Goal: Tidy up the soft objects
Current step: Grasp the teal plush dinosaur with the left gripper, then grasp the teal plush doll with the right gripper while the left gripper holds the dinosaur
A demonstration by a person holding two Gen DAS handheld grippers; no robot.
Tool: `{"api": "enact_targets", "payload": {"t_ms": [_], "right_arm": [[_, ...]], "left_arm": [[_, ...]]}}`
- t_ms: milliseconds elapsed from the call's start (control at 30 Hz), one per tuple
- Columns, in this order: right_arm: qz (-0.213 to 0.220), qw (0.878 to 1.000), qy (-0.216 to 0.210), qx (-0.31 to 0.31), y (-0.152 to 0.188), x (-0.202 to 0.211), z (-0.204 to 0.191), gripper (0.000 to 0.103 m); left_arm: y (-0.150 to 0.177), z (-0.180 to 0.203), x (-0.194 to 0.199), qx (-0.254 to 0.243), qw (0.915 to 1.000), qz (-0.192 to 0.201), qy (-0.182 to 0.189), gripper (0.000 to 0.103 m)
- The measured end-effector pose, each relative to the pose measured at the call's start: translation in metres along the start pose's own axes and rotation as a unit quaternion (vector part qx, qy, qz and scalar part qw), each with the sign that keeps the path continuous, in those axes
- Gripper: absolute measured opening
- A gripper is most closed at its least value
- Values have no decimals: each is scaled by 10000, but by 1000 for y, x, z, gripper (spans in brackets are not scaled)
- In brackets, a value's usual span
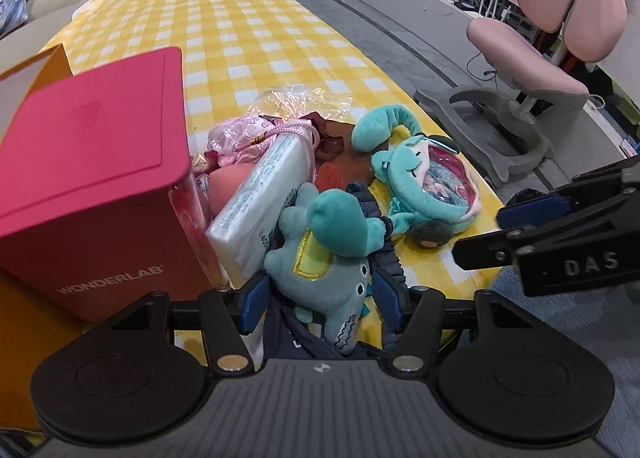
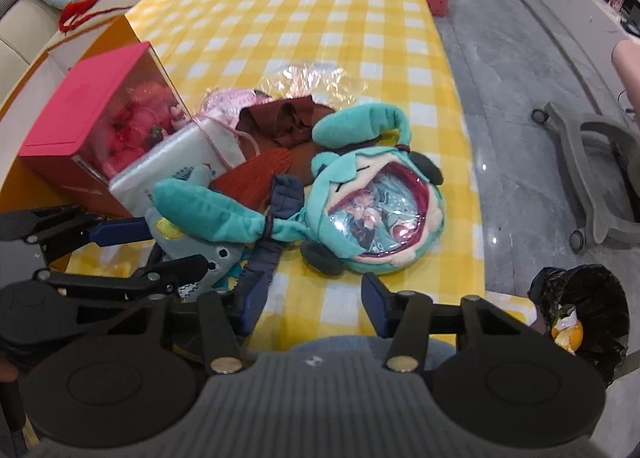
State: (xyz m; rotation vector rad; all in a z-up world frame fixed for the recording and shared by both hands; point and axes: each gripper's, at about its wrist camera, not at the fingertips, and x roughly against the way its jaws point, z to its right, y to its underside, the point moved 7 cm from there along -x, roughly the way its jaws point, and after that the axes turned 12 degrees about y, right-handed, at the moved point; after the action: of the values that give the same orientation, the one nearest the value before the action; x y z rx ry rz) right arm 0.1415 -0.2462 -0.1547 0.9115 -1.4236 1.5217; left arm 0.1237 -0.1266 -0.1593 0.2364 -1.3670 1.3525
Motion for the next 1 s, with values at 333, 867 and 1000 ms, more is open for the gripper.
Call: {"api": "enact_targets", "payload": {"t_ms": [333,867,1000], "right_arm": [[-177,9998,4,-1,1,-7,-3,46],[-157,9998,-94,-112,0,-6,0,46],[69,10000,38,-29,-11,-6,4,64]], "left_arm": [[-7,21,17,-260,9985,301,375,55],[-18,12,9,-153,9994,282,-100,20],[-24,18,15,-333,9987,348,-191,20]]}}
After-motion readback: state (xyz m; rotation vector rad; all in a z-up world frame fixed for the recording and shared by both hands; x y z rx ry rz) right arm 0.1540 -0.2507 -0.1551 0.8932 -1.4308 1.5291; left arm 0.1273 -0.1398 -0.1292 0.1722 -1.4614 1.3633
